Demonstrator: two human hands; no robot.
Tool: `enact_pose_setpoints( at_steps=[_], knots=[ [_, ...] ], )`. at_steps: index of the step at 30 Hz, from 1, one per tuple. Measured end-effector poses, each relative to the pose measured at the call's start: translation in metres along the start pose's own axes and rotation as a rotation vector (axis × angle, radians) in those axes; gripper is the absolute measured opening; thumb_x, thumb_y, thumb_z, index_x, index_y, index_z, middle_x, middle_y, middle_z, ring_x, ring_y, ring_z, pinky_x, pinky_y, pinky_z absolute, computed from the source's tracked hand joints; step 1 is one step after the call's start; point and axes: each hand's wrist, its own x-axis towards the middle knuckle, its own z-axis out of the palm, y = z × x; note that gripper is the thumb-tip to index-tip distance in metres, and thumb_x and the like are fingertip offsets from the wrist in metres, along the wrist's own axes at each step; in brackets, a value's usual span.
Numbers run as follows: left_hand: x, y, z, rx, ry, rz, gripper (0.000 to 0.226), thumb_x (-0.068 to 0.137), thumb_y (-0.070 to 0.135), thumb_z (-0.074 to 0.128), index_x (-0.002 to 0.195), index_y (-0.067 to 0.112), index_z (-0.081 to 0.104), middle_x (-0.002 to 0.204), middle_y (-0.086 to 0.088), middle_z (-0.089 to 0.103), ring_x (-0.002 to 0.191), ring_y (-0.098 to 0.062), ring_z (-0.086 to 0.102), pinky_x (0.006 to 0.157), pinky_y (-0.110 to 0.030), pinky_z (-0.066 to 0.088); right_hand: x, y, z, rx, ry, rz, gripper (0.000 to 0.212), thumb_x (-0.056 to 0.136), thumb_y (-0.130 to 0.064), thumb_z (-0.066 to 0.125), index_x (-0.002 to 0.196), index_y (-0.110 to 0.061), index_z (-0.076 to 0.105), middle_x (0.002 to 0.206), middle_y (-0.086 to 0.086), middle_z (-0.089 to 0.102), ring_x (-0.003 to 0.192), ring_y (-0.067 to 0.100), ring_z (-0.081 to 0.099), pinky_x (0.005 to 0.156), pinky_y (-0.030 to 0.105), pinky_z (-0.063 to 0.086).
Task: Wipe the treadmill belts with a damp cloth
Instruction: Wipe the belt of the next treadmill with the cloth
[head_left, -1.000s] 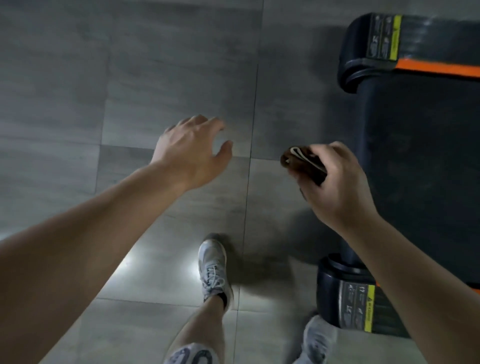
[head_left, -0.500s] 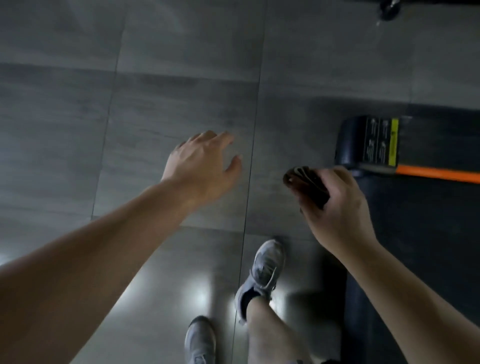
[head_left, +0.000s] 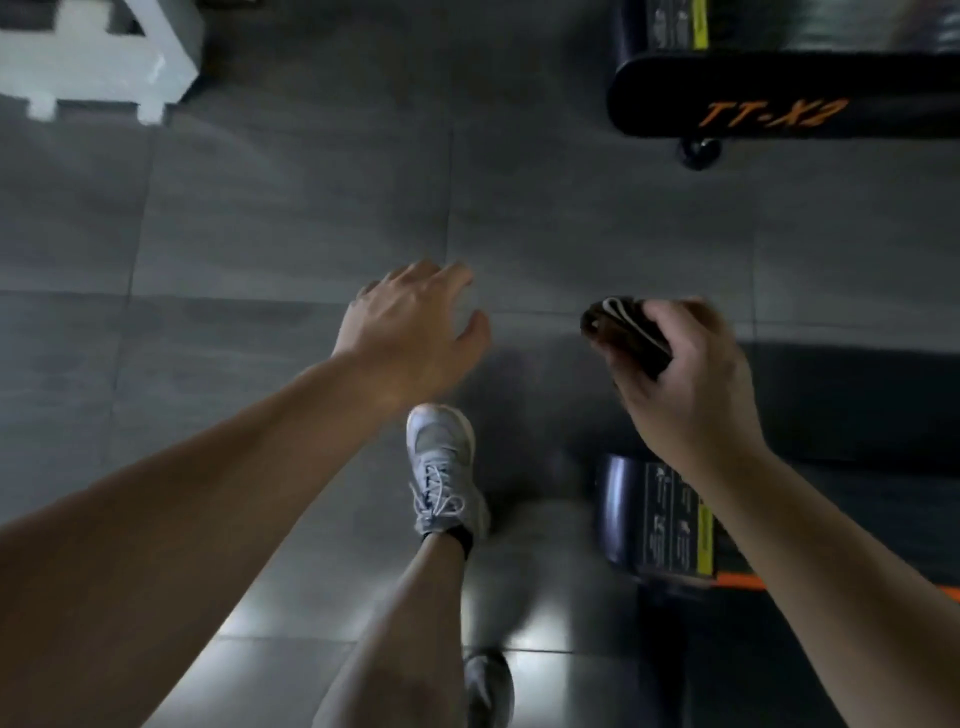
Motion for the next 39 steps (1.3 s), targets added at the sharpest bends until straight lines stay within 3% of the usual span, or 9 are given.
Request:
enact_pose_setpoints(
  at_steps=[7,13,17,24,31,35,39],
  knots=[
    [0.174,0.035,-0.038,-0.004,-0.053,0.055,0.051,0.098,0.052,0.050,0.143,0.028,0.053,0.142,-0.003,0.059,0.127,-0.031,0.055,0.100,-0.040,0.044,0.146,0.036,-0.016,-0.012,0.047,0.080,0.042,0.089,-0.038,0.064,0.118,-0.007,0.063,0.110,0.009,0.059,0.100,0.027,0.059,0.077,0.034,0.049],
    [0.301,0.071,-0.075,0.016,-0.083,0.096,0.049,0.100,0.053,0.048,0.142,0.029,0.051,0.140,-0.002,0.058,0.127,-0.030,0.054,0.099,-0.041,0.043,0.276,0.065,-0.039,0.000,0.142,0.095,0.049,0.089,-0.051,0.058,0.114,-0.010,0.066,0.106,0.008,0.060,0.096,0.027,0.060,0.077,0.030,0.043],
    [0.381,0.104,-0.088,0.017,-0.085,0.099,0.044,0.099,0.052,0.048,0.136,0.028,0.053,0.134,-0.002,0.059,0.124,-0.029,0.055,0.100,-0.041,0.043,0.355,0.097,-0.056,0.015,0.190,0.066,0.039,0.090,-0.045,0.065,0.108,-0.011,0.067,0.099,0.004,0.058,0.093,0.025,0.057,0.076,0.029,0.041],
    [0.512,0.141,-0.100,-0.042,-0.083,0.015,0.048,0.101,0.052,0.047,0.143,0.027,0.050,0.135,-0.002,0.059,0.123,-0.026,0.055,0.098,-0.041,0.045,0.484,0.153,-0.068,0.002,0.118,0.036,0.033,0.091,-0.042,0.069,0.107,-0.013,0.066,0.102,0.002,0.058,0.098,0.025,0.058,0.075,0.042,0.053],
    [0.618,0.158,-0.102,-0.092,-0.060,-0.029,0.050,0.100,0.052,0.049,0.144,0.026,0.048,0.138,-0.004,0.058,0.125,-0.029,0.056,0.099,-0.043,0.048,0.607,0.183,-0.065,0.016,0.043,-0.022,0.034,0.090,-0.041,0.069,0.111,-0.014,0.066,0.103,-0.003,0.056,0.095,0.017,0.056,0.072,0.028,0.048],
    [0.684,0.162,-0.098,-0.113,-0.091,-0.036,0.053,0.100,0.052,0.049,0.145,0.024,0.045,0.138,-0.007,0.055,0.124,-0.032,0.057,0.098,-0.044,0.048,0.687,0.201,-0.053,-0.027,0.038,-0.042,0.037,0.089,-0.041,0.068,0.115,-0.014,0.065,0.105,0.000,0.058,0.095,0.018,0.058,0.074,0.036,0.056],
    [0.753,0.165,-0.088,-0.181,-0.075,-0.064,0.051,0.101,0.052,0.048,0.143,0.023,0.043,0.140,-0.009,0.051,0.124,-0.034,0.056,0.094,-0.045,0.048,0.765,0.221,-0.037,-0.055,0.086,-0.051,0.036,0.089,-0.038,0.073,0.115,-0.014,0.064,0.108,0.002,0.057,0.099,0.022,0.059,0.078,0.036,0.053]
  ],
)
